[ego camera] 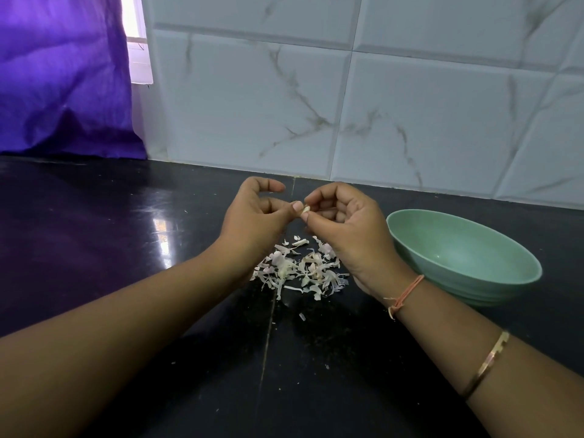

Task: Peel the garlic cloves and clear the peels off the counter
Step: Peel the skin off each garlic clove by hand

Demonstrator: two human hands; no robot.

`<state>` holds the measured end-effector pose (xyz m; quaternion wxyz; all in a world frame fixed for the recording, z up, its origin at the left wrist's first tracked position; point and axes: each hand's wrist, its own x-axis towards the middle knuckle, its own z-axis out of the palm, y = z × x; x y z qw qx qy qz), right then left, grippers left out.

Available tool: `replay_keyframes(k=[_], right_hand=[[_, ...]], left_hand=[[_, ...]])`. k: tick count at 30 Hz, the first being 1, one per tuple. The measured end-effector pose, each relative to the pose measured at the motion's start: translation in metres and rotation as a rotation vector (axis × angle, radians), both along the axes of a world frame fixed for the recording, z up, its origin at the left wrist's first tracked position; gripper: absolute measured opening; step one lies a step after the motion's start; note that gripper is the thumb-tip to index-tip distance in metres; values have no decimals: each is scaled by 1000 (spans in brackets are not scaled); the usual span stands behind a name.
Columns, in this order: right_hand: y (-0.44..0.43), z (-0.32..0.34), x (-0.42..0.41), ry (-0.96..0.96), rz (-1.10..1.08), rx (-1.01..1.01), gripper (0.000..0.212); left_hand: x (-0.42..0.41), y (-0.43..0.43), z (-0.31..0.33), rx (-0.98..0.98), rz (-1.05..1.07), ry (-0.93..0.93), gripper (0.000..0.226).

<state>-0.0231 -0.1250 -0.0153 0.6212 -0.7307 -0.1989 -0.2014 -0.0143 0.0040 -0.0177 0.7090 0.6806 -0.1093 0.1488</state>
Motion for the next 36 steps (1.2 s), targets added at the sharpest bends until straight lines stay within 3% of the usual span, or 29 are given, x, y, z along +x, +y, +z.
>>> replay_keyframes(k=[7, 12, 15, 20, 29, 36], right_hand=[[1, 2, -2, 34, 5, 19, 22], [0, 2, -2, 68, 14, 27, 23], [-1, 3, -2, 73, 32, 49, 21], [-5, 4, -2, 51, 42, 46, 21], [-10, 1, 2, -123, -83, -295, 19], [-10, 0, 4, -133, -94, -311, 19]], left_hand=[[-6, 2, 1, 388, 174, -323, 31], [-2, 3, 3, 268, 182, -222, 22], [0, 5, 5, 215, 82, -95, 9], [-1, 3, 2, 233, -108, 150, 20], [-3, 6, 8, 235, -159, 204, 13], [-2, 4, 7, 390, -85, 101, 19]])
